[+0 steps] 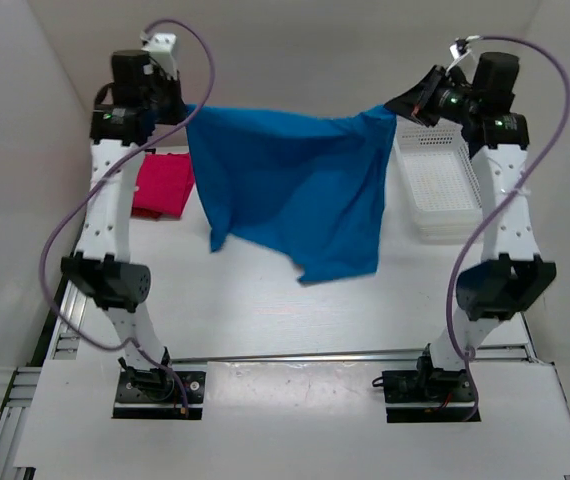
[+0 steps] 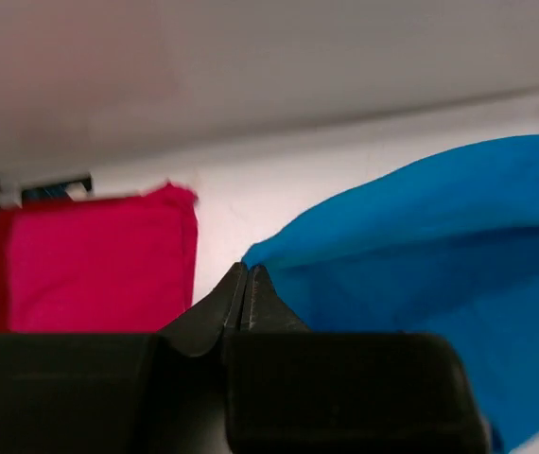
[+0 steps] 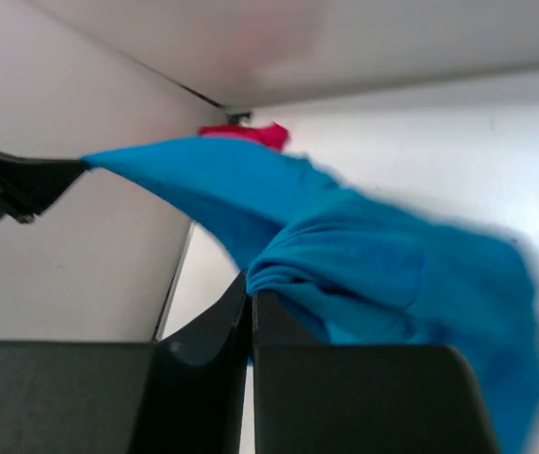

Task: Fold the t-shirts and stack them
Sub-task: Flatten out the tshirt

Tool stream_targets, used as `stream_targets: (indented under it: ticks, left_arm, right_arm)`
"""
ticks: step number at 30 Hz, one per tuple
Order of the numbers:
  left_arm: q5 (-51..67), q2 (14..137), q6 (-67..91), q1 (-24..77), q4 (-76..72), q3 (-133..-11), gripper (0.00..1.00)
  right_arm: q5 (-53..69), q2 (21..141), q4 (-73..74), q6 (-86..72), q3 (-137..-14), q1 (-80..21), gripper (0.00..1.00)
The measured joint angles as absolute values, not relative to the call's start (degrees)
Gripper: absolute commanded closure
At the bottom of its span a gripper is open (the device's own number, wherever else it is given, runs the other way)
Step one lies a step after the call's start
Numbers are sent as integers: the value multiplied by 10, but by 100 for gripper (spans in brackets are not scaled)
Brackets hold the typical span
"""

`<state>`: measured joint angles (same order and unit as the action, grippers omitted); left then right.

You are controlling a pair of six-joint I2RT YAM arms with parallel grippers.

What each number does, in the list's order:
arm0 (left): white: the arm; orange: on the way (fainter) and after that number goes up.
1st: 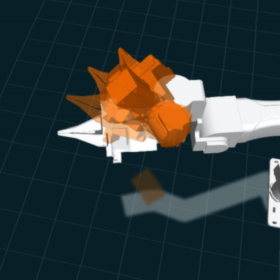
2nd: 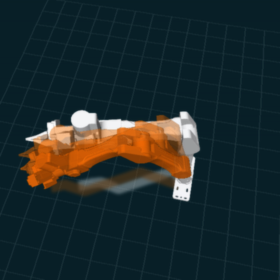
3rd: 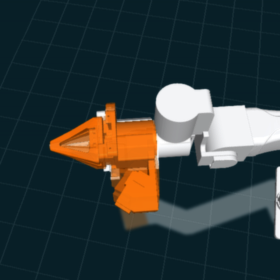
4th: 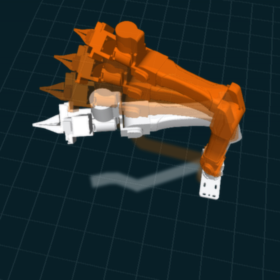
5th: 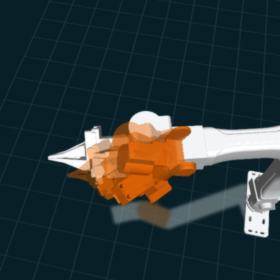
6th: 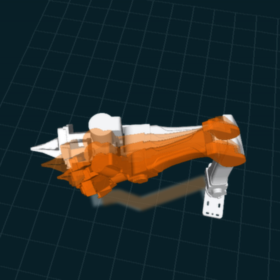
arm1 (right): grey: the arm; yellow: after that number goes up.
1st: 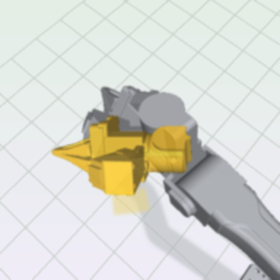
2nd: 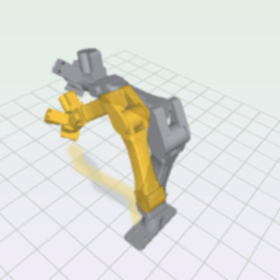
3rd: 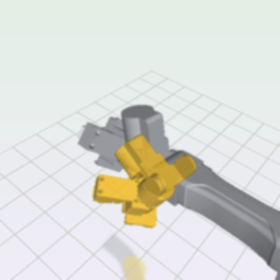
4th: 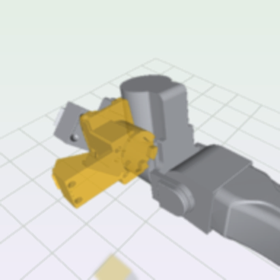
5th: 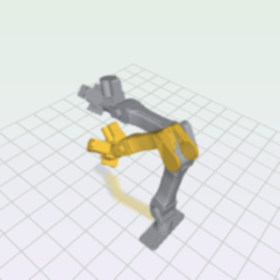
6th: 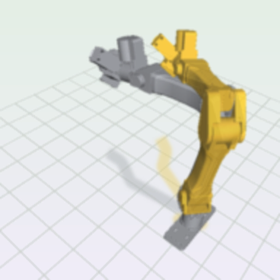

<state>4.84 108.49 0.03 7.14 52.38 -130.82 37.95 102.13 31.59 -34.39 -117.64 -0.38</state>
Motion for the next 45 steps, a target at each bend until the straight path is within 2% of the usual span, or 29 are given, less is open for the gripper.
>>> stream_targets:
  ticks: [3,6,9,11,12,13,15,16,18,21,28,32,39,42,45]
  left_arm:
    - [42,1009,0,71,503,-1319,90]
    - [41,933,0,76,493,-1266,90]
    - [32,870,0,85,488,-1133,90]
    - [19,844,0,91,486,-1017,90]
    - [14,842,0,93,492,-961,90]
    - [6,849,0,94,489,-897,90]
    - [-2,877,0,96,490,-781,90]
    - [-4,895,0,96,490,-729,90]
    - [-5,933,0,96,498,-655,90]
    - [-5,969,0,95,511,-597,90]
    - [4,959,0,73,498,-591,90]
    - [4,948,0,62,492,-594,90]
    - [3,929,0,58,488,-595,90]
    - [2,929,0,57,485,-594,90]
    - [0,929,0,54,482,-594,90]
  right_arm:
    - [383,938,292,-335,-1137,-9,99]
    - [375,815,271,-324,-990,-17,99]
    - [350,702,250,-326,-796,-21,95]
    - [328,653,242,-330,-666,-20,77]
    - [316,638,247,-334,-604,-20,75]
    - [300,635,251,-336,-535,-20,67]
    - [273,644,261,-344,-434,-19,59]
    - [256,652,271,-345,-389,-18,52]
    - [228,666,298,-353,-342,-13,52]
    - [198,687,314,-358,-329,-7,52]
    - [135,665,314,-329,-372,-59,47]
    - [103,683,313,-302,-444,-81,56]
    - [77,799,304,-271,-529,-131,54]
    - [76,860,299,-263,-556,-150,47]
    - [68,915,298,-260,-569,-157,49]
